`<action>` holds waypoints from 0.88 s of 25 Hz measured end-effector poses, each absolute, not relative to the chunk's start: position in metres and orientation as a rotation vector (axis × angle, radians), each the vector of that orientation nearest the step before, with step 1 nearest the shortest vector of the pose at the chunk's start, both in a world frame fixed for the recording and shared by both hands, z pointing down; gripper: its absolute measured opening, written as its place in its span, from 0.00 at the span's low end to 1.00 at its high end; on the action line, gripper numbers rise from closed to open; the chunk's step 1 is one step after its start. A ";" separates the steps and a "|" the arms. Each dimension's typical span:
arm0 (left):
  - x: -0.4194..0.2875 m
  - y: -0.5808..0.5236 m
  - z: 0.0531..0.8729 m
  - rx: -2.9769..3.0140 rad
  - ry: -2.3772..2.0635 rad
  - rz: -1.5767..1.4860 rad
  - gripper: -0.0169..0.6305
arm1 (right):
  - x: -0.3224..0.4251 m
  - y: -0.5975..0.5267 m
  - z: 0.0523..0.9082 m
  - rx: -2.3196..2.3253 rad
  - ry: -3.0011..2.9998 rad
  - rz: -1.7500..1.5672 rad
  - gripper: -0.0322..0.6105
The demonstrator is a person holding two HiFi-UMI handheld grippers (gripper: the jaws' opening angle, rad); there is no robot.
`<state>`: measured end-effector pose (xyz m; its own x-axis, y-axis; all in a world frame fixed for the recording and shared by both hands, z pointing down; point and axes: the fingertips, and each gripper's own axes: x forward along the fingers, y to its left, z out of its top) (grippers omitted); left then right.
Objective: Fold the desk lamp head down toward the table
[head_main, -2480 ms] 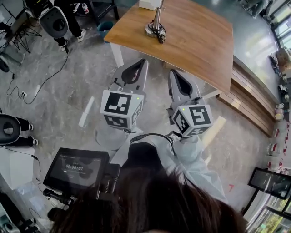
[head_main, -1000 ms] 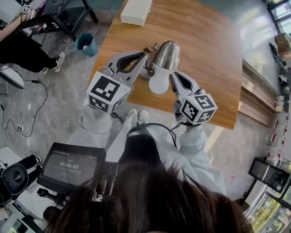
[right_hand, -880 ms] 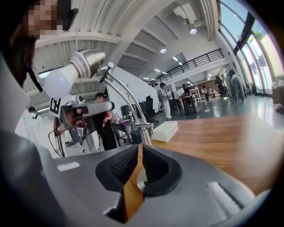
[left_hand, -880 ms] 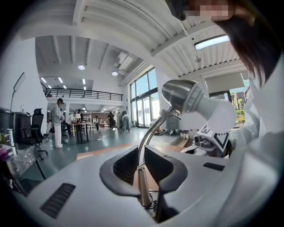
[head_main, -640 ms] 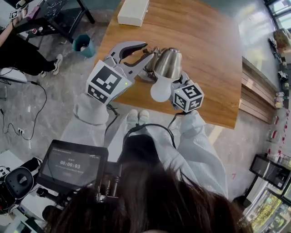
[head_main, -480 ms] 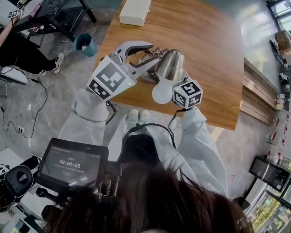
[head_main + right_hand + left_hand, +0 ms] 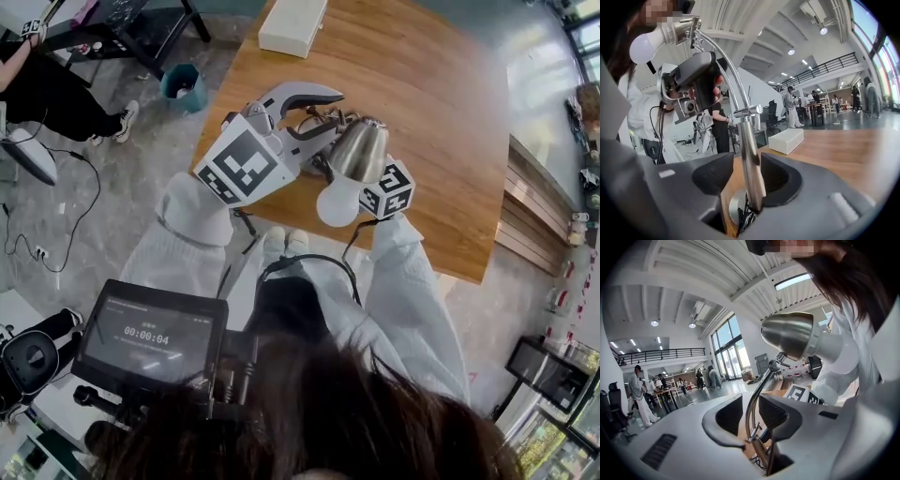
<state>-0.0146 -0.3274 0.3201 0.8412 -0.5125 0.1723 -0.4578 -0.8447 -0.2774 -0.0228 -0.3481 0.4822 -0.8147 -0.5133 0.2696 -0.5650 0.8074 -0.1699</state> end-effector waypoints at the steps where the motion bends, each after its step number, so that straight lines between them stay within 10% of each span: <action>1: -0.014 -0.327 0.320 -2.787 0.741 -0.363 0.17 | -0.022 -0.351 0.481 0.864 -2.786 0.354 0.31; 22: -0.017 -0.322 0.313 -2.851 0.753 -0.408 0.12 | -0.025 -0.352 0.473 0.671 -2.840 0.451 0.26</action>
